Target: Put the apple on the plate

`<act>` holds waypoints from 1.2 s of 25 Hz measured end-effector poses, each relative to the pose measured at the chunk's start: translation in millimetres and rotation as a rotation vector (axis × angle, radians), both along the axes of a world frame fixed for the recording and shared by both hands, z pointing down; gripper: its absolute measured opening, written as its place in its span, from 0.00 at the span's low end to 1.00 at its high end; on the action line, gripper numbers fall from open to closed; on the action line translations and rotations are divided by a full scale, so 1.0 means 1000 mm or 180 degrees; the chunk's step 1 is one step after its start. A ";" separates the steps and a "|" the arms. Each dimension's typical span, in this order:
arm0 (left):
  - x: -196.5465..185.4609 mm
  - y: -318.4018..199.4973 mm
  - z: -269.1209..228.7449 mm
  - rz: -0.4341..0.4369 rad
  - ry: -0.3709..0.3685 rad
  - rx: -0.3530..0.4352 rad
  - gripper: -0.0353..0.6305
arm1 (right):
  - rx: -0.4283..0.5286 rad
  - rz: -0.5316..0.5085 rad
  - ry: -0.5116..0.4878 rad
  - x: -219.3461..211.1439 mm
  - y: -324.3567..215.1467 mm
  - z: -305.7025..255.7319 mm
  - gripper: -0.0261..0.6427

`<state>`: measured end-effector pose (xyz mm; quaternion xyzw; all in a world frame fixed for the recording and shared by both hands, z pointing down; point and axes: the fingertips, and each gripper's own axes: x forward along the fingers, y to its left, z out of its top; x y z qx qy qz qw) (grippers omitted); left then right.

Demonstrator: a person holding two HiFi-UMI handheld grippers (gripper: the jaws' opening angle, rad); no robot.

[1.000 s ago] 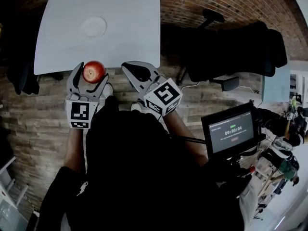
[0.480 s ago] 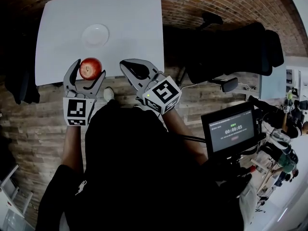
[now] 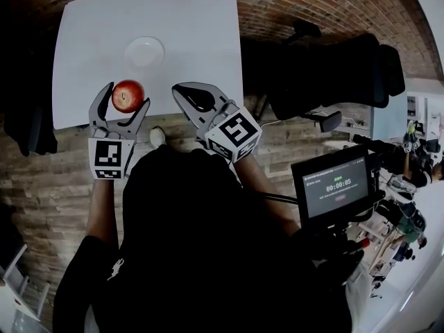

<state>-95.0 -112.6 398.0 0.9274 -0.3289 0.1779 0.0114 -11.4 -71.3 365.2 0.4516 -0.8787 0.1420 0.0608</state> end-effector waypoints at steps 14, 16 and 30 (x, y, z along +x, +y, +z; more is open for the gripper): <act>-0.047 -0.033 0.020 0.0062 0.0077 -0.0059 0.64 | 0.0005 0.0113 0.0097 -0.040 -0.036 0.005 0.04; -0.051 -0.035 0.023 0.0051 0.0077 -0.0075 0.64 | -0.0008 0.0156 0.0103 -0.038 -0.039 0.006 0.04; -0.073 -0.026 0.019 -0.0090 -0.0006 -0.0086 0.64 | 0.0050 -0.0056 0.0035 -0.064 -0.042 -0.004 0.04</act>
